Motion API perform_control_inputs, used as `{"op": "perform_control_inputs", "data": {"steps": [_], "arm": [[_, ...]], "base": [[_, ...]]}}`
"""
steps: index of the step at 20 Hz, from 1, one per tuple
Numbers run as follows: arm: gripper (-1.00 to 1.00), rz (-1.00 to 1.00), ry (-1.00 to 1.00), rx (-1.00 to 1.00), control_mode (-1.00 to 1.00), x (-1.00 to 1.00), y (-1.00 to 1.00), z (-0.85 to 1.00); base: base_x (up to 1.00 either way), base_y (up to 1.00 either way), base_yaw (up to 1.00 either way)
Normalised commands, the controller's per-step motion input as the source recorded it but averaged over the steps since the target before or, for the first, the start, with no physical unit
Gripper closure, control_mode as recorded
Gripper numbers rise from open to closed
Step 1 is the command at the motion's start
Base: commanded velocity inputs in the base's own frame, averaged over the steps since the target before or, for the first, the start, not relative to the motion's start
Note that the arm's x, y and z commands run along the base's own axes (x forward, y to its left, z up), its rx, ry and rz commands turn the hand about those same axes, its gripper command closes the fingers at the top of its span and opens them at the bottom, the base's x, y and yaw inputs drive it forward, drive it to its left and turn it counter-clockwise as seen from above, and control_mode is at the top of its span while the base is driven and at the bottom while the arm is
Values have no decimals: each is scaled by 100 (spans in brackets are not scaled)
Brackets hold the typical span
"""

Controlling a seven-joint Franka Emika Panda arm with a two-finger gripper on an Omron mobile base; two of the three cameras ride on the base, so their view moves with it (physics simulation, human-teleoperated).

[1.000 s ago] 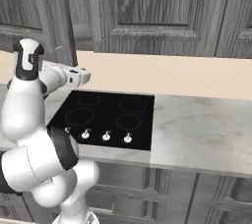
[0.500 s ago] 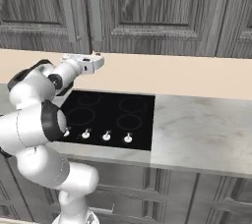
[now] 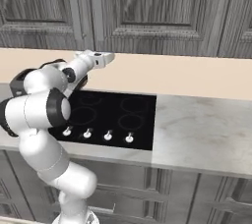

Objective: Pick the mug and place it in the sink. Pick the bowl and place it in the open cabinet and then close the cabinet.

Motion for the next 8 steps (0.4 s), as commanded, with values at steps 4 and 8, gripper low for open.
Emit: {"op": "perform_control_inputs", "data": {"steps": [4, 8], "arm": [[-100, -41, -11, 0, -100, 100, 0, 100], [-100, -45, -10, 0, -100, 96, -8, 100]], "base": [[0, 0, 0], [0, 0, 0]]}}
